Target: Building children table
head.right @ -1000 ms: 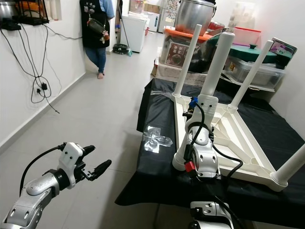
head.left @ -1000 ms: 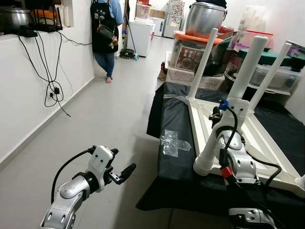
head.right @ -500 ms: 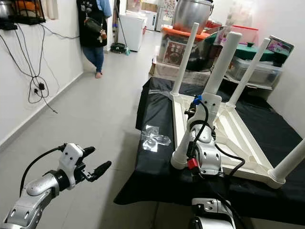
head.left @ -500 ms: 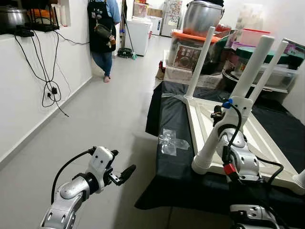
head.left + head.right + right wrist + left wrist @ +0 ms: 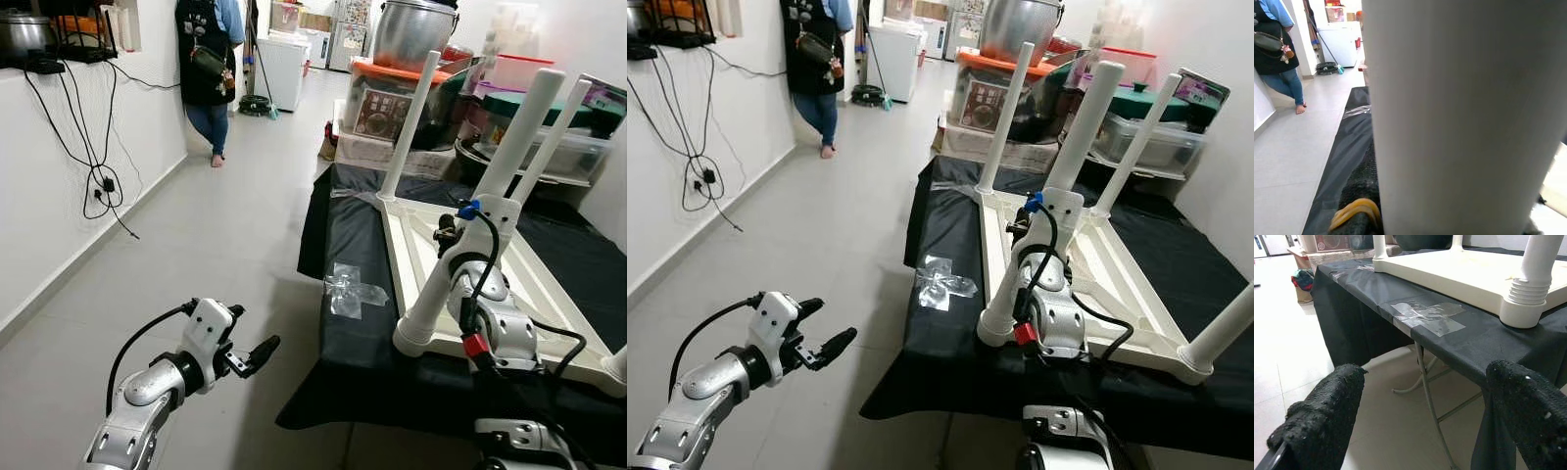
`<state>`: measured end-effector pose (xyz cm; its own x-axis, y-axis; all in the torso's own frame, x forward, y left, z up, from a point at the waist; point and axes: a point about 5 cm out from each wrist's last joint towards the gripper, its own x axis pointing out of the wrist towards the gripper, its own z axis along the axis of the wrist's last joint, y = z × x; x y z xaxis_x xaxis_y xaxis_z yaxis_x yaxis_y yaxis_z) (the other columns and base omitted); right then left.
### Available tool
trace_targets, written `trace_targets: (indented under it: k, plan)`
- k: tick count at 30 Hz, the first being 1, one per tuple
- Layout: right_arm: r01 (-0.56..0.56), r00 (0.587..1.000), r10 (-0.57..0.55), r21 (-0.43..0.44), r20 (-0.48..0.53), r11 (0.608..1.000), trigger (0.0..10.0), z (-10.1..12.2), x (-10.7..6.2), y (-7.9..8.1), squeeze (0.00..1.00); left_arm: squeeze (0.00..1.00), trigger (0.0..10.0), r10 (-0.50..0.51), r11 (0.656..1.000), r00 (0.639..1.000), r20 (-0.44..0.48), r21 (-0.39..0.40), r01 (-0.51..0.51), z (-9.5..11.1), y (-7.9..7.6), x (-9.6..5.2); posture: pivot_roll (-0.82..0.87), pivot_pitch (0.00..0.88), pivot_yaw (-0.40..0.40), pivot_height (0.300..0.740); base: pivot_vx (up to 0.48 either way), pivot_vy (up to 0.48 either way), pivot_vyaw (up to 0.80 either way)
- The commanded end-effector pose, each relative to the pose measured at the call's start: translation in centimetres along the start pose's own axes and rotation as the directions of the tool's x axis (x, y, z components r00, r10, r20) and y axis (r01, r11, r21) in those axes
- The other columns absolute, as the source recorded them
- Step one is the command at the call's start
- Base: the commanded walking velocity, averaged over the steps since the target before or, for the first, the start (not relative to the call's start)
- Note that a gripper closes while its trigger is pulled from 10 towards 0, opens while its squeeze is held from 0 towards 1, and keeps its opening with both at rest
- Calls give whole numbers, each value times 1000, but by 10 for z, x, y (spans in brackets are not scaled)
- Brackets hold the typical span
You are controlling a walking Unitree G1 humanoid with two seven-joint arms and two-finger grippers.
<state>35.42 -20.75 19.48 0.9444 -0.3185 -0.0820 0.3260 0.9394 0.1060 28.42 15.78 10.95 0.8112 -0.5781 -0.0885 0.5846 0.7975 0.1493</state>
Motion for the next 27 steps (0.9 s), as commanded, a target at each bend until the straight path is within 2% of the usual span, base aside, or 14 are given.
trace_targets:
  k: [1, 27]
  plan:
    - [51, 973, -63, -56, -224, 997, 10000, -50, -2, -19, 0, 0, 10000, -21, 1000, 1000, -8, 16, 21, 0, -2, 3, 48, 0, -107, 740, 0, 0, 0]
    - [38, 980, -48, -53, -194, 998, 10000, -42, -4, -16, 0, 0, 10000, -29, 999, 1000, -5, 21, 29, 1, -1, 4, 43, 0, -101, 740, 0, 0, 0]
